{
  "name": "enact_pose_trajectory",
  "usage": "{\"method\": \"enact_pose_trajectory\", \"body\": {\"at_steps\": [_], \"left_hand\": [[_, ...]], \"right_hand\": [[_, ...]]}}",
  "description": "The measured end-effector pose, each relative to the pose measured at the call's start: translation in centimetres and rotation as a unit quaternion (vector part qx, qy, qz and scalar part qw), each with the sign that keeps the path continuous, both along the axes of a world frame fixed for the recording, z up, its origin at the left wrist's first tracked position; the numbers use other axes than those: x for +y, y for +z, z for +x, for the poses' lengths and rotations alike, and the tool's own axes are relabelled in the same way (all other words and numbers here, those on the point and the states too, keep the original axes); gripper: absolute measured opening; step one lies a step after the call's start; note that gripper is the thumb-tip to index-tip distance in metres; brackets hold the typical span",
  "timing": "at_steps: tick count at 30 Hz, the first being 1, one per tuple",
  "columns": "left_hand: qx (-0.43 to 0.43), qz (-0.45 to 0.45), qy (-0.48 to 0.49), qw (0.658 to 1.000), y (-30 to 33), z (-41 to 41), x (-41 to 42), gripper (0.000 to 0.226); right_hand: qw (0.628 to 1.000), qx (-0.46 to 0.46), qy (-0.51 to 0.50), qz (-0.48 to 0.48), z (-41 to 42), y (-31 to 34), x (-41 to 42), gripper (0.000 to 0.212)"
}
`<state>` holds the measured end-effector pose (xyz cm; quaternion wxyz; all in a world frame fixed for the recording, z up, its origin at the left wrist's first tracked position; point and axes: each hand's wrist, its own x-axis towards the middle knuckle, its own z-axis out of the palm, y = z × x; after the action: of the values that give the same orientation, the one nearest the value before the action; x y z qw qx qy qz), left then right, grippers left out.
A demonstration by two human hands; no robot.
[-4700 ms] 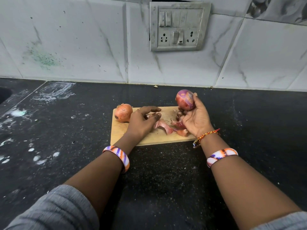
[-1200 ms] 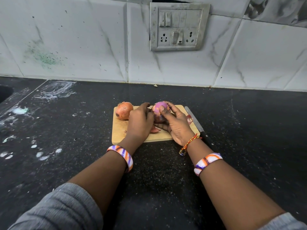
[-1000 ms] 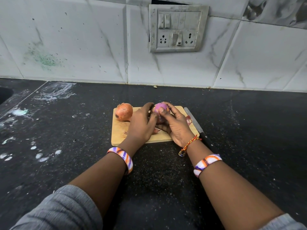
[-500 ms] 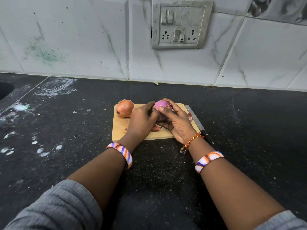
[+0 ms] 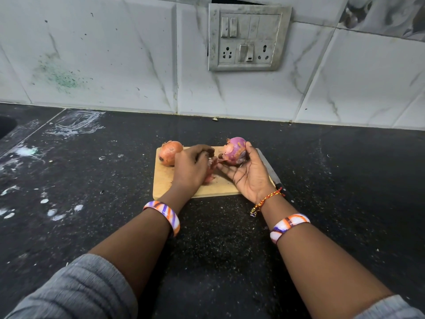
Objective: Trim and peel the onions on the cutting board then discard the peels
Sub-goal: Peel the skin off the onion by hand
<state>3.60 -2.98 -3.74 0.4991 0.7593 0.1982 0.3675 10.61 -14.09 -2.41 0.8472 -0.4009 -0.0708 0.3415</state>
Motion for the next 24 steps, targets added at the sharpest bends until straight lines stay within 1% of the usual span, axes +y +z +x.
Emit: {"method": "enact_pose_trajectory", "body": {"at_steps": [3, 5, 7, 13, 14, 15, 18, 19, 21, 24], "left_hand": [[-0.013, 0.003, -0.041, 0.999, 0.09, -0.2, -0.17, 0.029], [0.0, -0.004, -0.076, 0.997, 0.03, -0.28, -0.23, 0.038], [0.006, 0.002, -0.088, 0.996, -0.21, -0.25, -0.28, 0.042], [-0.021, 0.068, -0.025, 0.997, 0.01, -0.45, -0.45, 0.027], [-0.021, 0.083, -0.011, 0.996, -0.03, -0.5, -0.47, 0.025], [-0.02, 0.097, 0.0, 0.995, -0.1, -0.54, -0.47, 0.022], [-0.013, 0.117, 0.017, 0.993, -0.22, -0.57, -0.29, 0.012], [-0.01, 0.116, 0.018, 0.993, -0.22, -0.55, -0.22, 0.009], [-0.001, 0.11, 0.018, 0.994, -0.22, -0.47, -0.09, 0.006], [0.008, 0.092, 0.016, 0.996, -0.18, -0.37, -0.15, 0.004]], "right_hand": [[1.0, -0.015, 0.004, -0.01, 0.01, -0.09, 0.11, 0.05], [0.999, -0.029, 0.012, -0.022, 0.06, -0.24, 0.19, 0.05], [0.998, -0.048, 0.019, -0.035, 0.04, -0.29, 0.3, 0.046], [0.996, -0.075, 0.032, -0.043, -0.08, -0.09, 0.27, 0.01], [0.996, -0.074, 0.031, -0.044, -0.13, 0.0, 0.24, 0.008], [0.996, -0.072, 0.03, -0.044, -0.15, 0.05, 0.23, 0.009], [0.996, -0.068, 0.027, -0.041, -0.16, -0.03, 0.23, 0.03], [0.996, -0.069, 0.027, -0.043, -0.15, -0.06, 0.25, 0.034], [0.996, -0.076, 0.027, -0.048, -0.14, -0.01, 0.3, 0.032], [0.996, -0.075, 0.029, -0.046, -0.23, 0.04, 0.27, 0.017]]}}
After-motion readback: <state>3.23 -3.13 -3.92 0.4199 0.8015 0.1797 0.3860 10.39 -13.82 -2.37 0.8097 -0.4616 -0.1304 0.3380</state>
